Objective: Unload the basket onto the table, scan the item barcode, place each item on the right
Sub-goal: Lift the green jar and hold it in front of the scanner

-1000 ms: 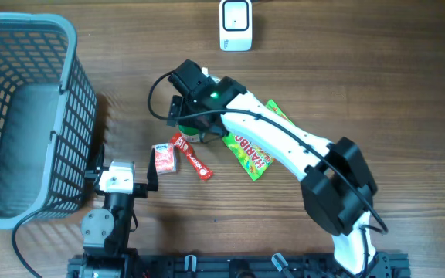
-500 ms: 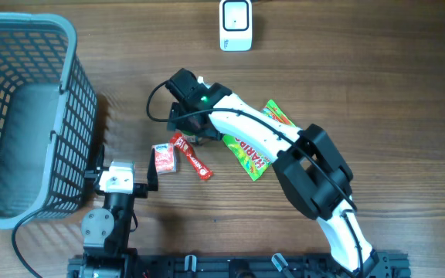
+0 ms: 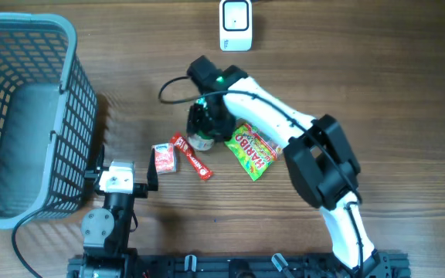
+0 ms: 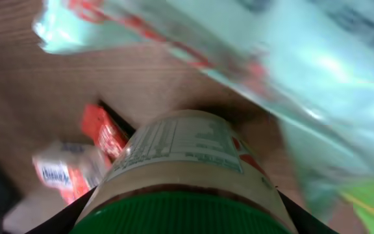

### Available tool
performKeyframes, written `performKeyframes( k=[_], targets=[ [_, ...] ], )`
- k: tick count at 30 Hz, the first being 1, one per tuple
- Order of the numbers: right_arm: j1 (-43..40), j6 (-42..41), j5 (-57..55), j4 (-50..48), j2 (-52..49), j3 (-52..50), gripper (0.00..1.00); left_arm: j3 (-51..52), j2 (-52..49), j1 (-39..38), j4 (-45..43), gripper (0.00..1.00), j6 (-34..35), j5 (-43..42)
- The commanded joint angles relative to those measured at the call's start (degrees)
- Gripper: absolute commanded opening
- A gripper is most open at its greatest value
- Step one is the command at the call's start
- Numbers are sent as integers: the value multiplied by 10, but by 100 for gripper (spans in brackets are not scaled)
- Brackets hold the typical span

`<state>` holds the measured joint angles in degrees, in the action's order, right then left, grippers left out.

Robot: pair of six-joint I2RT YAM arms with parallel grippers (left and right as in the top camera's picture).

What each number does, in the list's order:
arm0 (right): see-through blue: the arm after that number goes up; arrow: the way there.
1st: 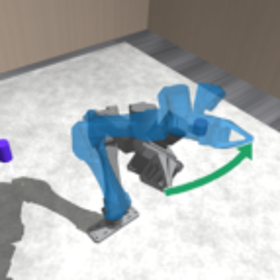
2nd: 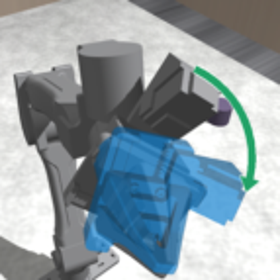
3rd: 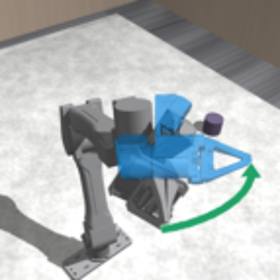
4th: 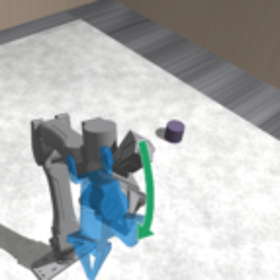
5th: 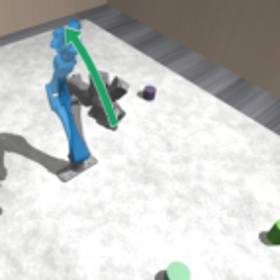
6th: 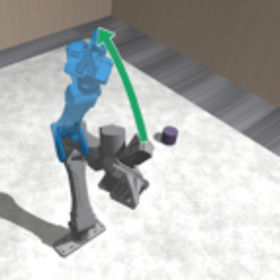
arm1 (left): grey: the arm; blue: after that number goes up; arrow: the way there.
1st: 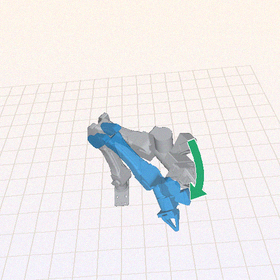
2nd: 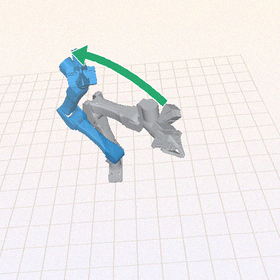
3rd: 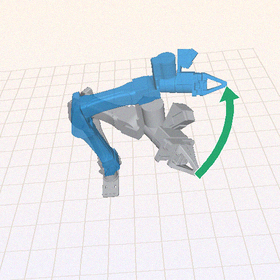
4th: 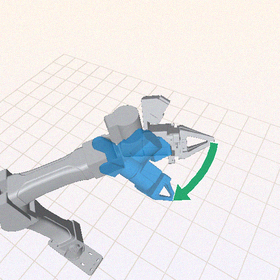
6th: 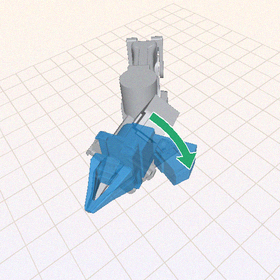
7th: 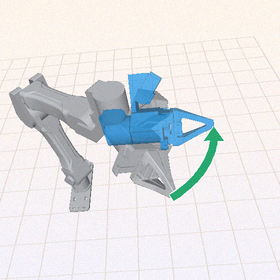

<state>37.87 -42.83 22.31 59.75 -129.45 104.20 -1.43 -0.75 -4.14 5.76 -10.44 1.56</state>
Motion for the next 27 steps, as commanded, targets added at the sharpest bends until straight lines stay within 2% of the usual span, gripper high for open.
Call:
performKeyframes(
  k=[1,4,7,12,16,24,25,27],
  targets=[
    [-50,104,101,73,52,21,56,4,4,-4,-2,100,-7,-5],
    [-112,165,139,159,108,21,56,4,4,-4,-2,100,-7,-5],
    [-156,190,137,227,163,21,56,4,4,-4,-2,100,-7,-5],
    [-171,237,143,324,200,21,56,4,4,-4,-2,100,-7,-5],
    [-169,261,203,324,202,21,55,4,4,-4,-2,100,-7,-5],
    [-169,261,203,317,202,21,57,4,4,-4,-2,100,-7,-5],
    [-169,257,203,291,202,21,61,4,4,-4,-2,100,-7,-5],
    [-169,225,203,201,202,21,63,4,4,-4,-2,100,-7,-5]
  ],
)
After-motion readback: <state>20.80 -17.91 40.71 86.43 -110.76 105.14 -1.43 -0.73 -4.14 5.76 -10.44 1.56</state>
